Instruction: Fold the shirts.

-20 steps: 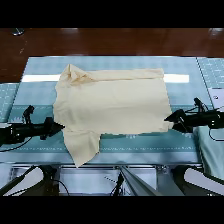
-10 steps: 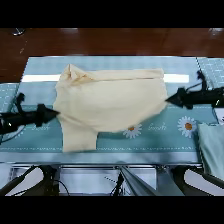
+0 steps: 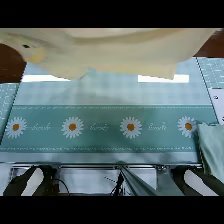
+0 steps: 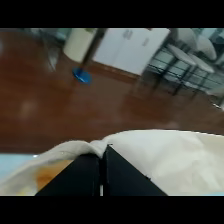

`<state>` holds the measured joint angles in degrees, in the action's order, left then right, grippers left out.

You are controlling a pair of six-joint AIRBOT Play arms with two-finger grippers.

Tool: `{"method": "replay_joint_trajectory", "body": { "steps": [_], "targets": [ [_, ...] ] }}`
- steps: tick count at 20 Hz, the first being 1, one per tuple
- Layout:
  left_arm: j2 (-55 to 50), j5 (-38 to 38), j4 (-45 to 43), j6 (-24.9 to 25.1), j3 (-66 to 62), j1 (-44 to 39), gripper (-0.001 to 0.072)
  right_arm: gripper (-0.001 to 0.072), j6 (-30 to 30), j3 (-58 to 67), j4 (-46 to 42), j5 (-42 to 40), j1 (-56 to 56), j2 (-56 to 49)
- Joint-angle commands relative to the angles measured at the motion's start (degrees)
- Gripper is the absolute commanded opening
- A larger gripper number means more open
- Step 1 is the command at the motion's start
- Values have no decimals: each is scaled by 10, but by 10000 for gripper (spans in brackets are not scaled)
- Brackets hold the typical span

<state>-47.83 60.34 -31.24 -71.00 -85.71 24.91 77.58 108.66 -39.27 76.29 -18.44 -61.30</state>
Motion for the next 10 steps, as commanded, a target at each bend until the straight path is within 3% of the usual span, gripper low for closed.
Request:
{"method": "replay_joint_trajectory", "body": {
  "steps": [1, 6, 10],
  "targets": [
    [82, 6, -252, -84, -130, -2, 18, 26, 14, 54, -58, 43, 0, 86],
    [219, 50, -428, -118, -134, -15, 18, 26, 55, 54, -178, 81, 0, 194],
    [266, 70, -527, -133, -128, -89, 18, 26, 78, 48, -205, 123, 0, 229]
  ]
}}
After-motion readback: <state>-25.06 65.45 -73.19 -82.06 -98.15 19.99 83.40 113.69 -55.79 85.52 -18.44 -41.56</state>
